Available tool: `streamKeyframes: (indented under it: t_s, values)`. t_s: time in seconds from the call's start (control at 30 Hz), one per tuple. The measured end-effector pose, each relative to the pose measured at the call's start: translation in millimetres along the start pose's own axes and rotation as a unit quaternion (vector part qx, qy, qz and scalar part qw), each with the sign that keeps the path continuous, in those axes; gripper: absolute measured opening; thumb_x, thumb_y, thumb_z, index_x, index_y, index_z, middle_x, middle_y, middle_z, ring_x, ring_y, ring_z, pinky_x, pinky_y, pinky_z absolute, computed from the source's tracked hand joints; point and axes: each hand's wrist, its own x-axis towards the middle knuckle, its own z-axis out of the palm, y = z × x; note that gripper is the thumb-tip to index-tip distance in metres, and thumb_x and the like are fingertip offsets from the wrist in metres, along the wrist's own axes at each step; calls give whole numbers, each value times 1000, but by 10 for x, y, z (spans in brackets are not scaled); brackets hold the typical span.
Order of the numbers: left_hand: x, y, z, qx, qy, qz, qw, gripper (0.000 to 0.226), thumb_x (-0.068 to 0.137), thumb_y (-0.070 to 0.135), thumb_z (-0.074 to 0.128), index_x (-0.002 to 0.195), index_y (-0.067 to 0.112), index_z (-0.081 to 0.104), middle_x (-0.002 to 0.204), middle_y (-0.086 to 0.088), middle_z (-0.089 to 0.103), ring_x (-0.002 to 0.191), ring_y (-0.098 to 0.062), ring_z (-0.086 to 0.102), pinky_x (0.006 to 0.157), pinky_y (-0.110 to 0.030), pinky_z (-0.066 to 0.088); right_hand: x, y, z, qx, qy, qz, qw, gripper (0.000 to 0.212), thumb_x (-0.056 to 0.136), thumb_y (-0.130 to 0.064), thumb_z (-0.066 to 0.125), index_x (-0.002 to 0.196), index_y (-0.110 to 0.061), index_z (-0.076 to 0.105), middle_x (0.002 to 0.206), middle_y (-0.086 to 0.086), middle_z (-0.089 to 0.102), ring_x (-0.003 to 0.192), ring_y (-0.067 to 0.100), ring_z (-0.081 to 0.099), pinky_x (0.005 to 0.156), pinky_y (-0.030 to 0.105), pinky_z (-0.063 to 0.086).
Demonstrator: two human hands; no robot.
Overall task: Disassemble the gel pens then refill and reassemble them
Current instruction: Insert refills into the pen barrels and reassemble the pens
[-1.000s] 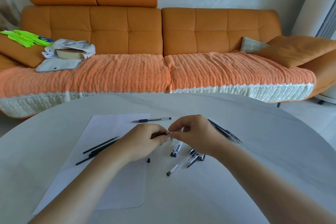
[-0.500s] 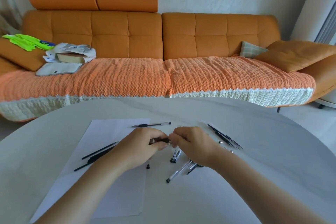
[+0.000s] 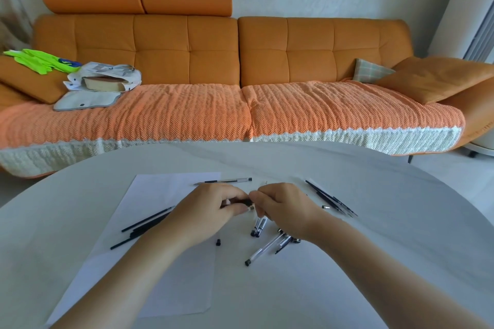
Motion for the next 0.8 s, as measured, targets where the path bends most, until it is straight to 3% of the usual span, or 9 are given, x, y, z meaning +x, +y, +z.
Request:
streamKeyframes:
  t_s: [0.17,0.3,0.43,0.57,0.63,0.7,0.8]
  values:
    - [-3,30,-14,-23,22,-3,999,9,86,34,71,88,43,73,78,33,62,63,-1,54,64,-21,42,-14,-21,-31,-2,10,-10,1000,32,98,-39,49,75,-22,63,57,-7,44,52,8,38,54,27,32]
    - [1,11,8,-21,53,12,998,15,81,28,77,89,40,75,89,26,66,77,-8,60,75,-28,51,-11,-24,-13,14,3,13,1000,44,100,-39,44,63,-20,59,56,-2,44,51,15,37,54,30,34]
    - [9,-18,-22,-36,56,10,998,14,81,27,77,86,40,75,87,23,68,76,4,61,70,-13,45,-11,-41,-11,40,-3,15,999,36,97,-40,47,73,-20,63,62,-3,50,54,12,40,55,27,35]
    - [35,-55,-55,-15,2,-11,1000,18,94,31,59,98,42,73,89,11,71,76,-10,63,77,-35,54,4,-50,-14,59,19,16,998,32,97,-30,49,70,-17,60,56,-4,41,48,11,33,51,27,30]
    - [30,-48,-59,-14,3,-8,1000,20,94,29,60,99,43,72,92,15,70,81,-6,63,81,-33,53,7,-51,1,68,16,31,997,38,98,-32,46,63,-19,57,55,-2,41,48,14,33,51,28,31]
    - [25,-50,-67,-23,30,-3,999,18,90,28,66,97,44,73,93,23,69,76,2,60,76,-23,49,7,-60,10,72,8,36,997,39,98,-34,45,64,-19,58,56,-1,44,49,14,35,52,27,32]
    - [15,-62,-92,-15,61,-2,998,15,85,28,72,91,42,73,84,28,65,57,-3,48,57,-15,39,3,-84,3,72,8,22,997,28,97,-31,50,76,-16,62,57,-4,43,49,12,35,50,25,31]
